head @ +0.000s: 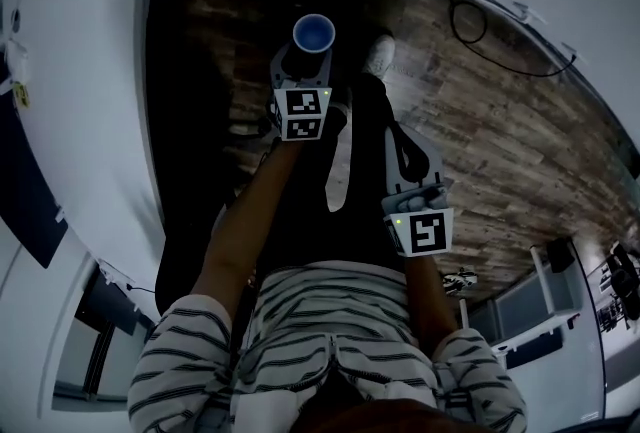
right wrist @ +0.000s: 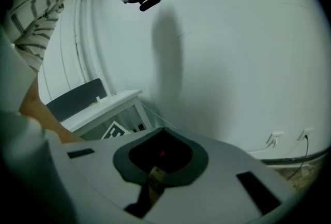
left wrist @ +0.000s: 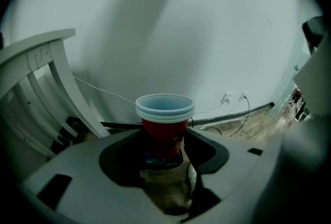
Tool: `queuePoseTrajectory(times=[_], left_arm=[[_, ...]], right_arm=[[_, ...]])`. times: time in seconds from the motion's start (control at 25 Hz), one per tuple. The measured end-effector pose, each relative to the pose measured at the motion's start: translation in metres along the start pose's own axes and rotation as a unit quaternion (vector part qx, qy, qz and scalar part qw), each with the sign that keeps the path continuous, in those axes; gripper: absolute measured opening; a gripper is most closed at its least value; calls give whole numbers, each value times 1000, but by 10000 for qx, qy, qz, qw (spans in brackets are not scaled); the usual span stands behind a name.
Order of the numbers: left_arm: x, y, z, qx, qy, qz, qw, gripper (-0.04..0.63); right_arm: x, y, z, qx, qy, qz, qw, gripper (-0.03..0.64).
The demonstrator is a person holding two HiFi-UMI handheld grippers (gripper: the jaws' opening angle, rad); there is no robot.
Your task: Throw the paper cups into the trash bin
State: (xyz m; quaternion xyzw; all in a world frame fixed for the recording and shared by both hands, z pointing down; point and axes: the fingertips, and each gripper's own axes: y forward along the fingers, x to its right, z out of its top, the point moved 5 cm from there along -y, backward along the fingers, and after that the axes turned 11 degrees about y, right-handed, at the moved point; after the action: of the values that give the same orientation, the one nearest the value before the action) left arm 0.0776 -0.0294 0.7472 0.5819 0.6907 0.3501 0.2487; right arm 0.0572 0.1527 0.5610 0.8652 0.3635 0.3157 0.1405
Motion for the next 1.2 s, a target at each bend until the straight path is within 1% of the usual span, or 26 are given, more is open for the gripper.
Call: queuePoseTrajectory(times=[0.24,0.4,0.64,0.76,0.88,1.04,1.2], left_arm=[[-11,39,-32,-449,-422,11,9981,252],[-8,63,-49,-631,-604,-52,9962,252],[-1,92,-69,-909,-717,-166,9931,252],[-1,109,-76,-1011,-714,-203,9921,252],[-1,127,-87,-1139,-724,-222,9906,252],[-2,147,-93,-1207,-807,-314,9889,252],[0,161,-102,-1270,-791,-370,9881,253]], right_arm=[[9,8,-12,17,108,22,9999,9],[15,18,-21,22,189,20,9998,9],[23,27,-34,-39,265,-108,9996,9],[26,28,-39,39,318,-58,9995,9],[29,30,-45,-2,355,-95,9993,9],[35,34,-56,-129,419,-221,9988,9],[38,40,-65,-181,460,-265,9984,9]])
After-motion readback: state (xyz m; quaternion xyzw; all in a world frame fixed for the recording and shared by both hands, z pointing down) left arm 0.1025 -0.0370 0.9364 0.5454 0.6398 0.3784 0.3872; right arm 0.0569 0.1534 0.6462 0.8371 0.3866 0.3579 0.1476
